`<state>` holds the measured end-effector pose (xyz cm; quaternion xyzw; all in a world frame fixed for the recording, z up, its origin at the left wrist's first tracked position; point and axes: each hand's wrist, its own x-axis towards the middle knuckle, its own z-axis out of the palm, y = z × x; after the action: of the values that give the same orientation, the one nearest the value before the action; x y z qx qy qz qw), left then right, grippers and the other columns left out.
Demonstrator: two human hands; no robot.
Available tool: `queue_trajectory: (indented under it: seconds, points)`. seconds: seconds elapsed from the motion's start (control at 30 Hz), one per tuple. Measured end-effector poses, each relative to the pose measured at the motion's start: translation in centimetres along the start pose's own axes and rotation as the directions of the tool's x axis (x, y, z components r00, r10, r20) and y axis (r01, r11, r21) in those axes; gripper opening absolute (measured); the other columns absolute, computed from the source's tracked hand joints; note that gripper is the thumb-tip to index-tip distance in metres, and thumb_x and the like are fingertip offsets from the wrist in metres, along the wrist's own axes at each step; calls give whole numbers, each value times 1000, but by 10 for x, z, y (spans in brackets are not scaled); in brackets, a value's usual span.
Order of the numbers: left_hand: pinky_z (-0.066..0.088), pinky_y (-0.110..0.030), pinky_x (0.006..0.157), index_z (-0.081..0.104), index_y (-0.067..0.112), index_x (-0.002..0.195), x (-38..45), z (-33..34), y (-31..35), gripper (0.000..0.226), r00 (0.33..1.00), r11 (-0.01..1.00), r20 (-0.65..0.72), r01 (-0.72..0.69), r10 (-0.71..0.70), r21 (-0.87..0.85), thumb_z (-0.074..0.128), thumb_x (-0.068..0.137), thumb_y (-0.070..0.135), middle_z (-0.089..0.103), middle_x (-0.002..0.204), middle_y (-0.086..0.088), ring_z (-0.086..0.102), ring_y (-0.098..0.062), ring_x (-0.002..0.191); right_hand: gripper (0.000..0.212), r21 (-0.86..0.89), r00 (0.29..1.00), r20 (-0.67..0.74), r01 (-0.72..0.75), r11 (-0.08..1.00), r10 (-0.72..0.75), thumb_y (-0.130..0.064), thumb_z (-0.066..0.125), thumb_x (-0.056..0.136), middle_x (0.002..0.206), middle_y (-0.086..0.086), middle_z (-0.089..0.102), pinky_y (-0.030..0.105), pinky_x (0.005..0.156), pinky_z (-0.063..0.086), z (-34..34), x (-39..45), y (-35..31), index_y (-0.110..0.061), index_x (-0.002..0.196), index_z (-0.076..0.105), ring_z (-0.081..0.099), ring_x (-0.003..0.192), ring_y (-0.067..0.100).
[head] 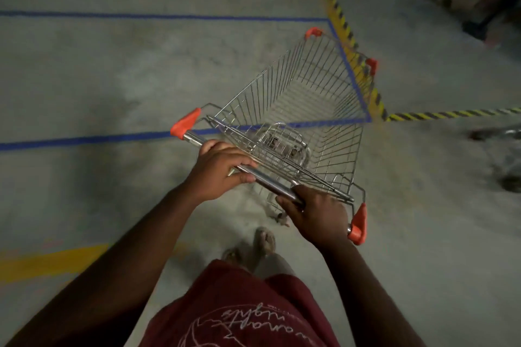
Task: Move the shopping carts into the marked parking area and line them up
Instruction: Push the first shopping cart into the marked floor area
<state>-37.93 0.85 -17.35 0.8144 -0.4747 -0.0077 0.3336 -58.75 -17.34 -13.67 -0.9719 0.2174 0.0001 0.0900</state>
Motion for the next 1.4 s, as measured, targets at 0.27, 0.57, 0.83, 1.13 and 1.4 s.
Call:
queue_trajectory:
  seconds: [0.27,0.57,0.83,1.13,1.4]
  points:
    - [15,-19,107,77,47,106,-44,-88,-98,42,970,970,-71,238,-234,45,63,77,74,71,110,24,47,7,113,59,-76,975,-25,220,973,-222,-79,26,98,82,-4,70,34,55,57,25,69,-120,-31,107,59,70,63,24]
    - [26,-24,99,79,39,103,-70,-178,-214,35,937,951,-209,302,-281,71,70,80,64,75,105,23,61,-2,103,50,-71,921,-55,382,921,-386,-70,42,100,69,-5,62,27,44,40,54,159,-251,-23,92,58,62,49,22]
    - [23,-23,104,79,39,103,-95,-271,-322,36,908,916,-218,387,-357,110,67,82,66,74,104,23,62,-6,103,51,14,908,-40,418,908,-417,-72,39,101,72,-5,63,31,48,49,76,229,-387,-25,94,58,65,56,21]
    - [23,-30,108,76,42,104,-156,-368,-435,40,862,876,-253,473,-439,90,64,80,72,67,103,30,60,-6,108,54,14,889,-7,458,889,-458,-77,38,98,78,-6,64,34,55,54,102,265,-547,-27,96,57,66,62,21]
    - [22,-28,103,77,38,101,-233,-451,-518,38,860,892,-321,444,-397,87,65,84,70,72,102,21,58,-7,104,65,-134,890,-124,424,896,-439,-85,39,92,68,-4,64,29,51,44,132,264,-698,-25,86,62,65,54,25]
